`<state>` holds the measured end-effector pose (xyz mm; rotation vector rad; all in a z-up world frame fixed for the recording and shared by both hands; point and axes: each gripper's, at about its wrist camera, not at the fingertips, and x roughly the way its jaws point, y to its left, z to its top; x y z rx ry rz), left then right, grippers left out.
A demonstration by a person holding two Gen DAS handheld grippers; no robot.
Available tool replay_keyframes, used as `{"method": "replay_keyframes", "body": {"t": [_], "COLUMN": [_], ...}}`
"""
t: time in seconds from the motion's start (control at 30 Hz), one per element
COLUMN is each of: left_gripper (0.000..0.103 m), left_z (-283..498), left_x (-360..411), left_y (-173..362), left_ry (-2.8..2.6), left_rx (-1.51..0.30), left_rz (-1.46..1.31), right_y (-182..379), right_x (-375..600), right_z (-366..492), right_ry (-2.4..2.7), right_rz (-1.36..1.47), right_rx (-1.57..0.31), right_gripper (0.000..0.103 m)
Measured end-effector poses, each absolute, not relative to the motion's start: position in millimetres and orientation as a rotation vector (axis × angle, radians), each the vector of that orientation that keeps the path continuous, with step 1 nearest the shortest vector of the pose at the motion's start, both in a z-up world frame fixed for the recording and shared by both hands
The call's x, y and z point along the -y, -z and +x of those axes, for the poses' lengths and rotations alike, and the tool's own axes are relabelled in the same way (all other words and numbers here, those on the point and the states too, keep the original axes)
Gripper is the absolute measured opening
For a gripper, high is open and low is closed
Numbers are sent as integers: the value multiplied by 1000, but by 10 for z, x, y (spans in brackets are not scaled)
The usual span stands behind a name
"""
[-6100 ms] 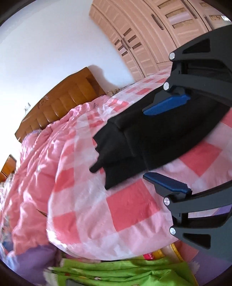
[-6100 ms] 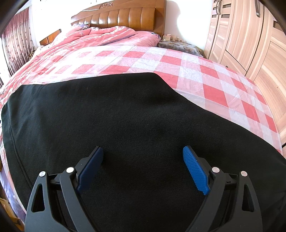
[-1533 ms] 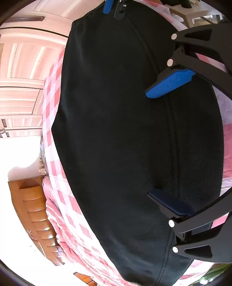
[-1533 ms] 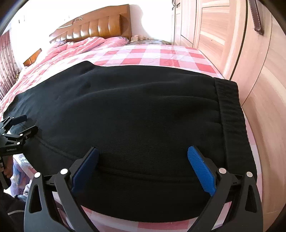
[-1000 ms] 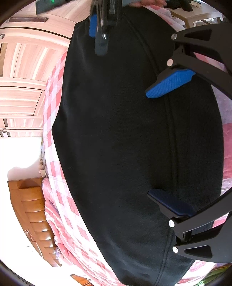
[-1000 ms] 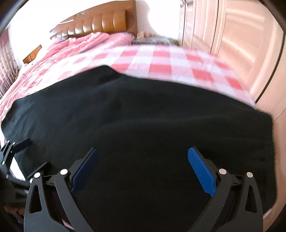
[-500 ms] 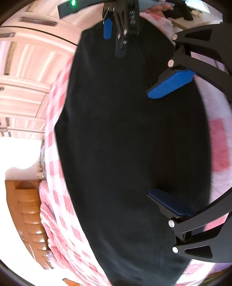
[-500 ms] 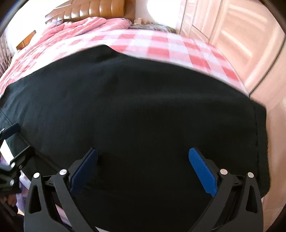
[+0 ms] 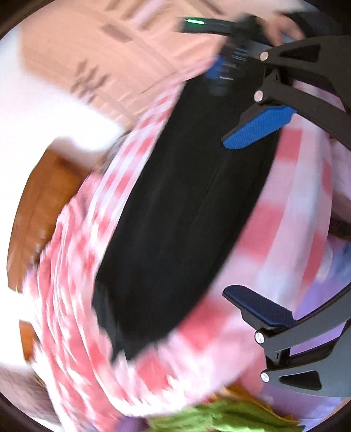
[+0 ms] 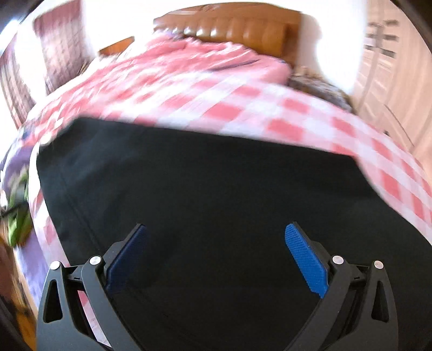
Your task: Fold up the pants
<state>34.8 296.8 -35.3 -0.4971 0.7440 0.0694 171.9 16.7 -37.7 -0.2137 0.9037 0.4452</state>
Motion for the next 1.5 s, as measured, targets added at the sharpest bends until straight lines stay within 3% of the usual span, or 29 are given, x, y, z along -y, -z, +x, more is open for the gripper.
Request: {"method": "replay_keyframes", "body": {"t": [0.23, 0.7, 0.87, 1.03, 1.2, 1.5], "left_gripper": [101, 99, 88, 51, 27, 24], "left_z": [634, 1151, 1241, 1279, 1191, 978], "left_x": [-4119, -4449, -4562, -4538, -4318, -2780], "left_y": [503, 699, 755, 778, 563, -445], "left_ry": [-184, -161, -143, -172, -237, -169], "left_rx": [-778, -767, -750, -747, -690, -478], "left_rz": [-700, -797, -843, -765, -625, -125], "right_y": [551, 321, 461, 455, 414, 367], "right_x": [-112, -739, -927, -976, -1210, -1041], "right_z": [1708, 1763, 1874, 1840, 1819, 1779], "right_ry": [-490, -550, -572, -568, -631, -602], "right_rz": [-173, -327, -289, -295, -304, -290], "right_rx": [-919, -876, -920, -902, -907, -913], "right_gripper": [99, 98, 98, 98, 99, 99]}}
